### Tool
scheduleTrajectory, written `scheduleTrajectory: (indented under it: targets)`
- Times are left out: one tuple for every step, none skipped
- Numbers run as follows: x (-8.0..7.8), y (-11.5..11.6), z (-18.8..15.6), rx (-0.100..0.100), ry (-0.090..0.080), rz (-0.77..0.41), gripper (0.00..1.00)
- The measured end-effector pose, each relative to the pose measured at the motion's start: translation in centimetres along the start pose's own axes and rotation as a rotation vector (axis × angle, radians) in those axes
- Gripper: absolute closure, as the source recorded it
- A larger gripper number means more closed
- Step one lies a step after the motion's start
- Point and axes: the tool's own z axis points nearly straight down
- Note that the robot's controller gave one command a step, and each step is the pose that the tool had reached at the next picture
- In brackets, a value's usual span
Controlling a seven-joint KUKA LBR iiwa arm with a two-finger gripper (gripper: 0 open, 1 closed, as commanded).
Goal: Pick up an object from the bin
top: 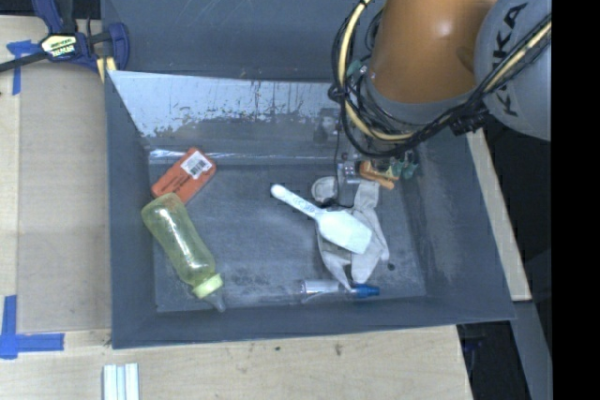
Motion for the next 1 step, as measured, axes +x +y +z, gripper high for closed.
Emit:
scheduleTrajectory:
  targets:
    - [-0.13, -0.02, -0.51, 0.000, -0.009, 0.001, 0.00]
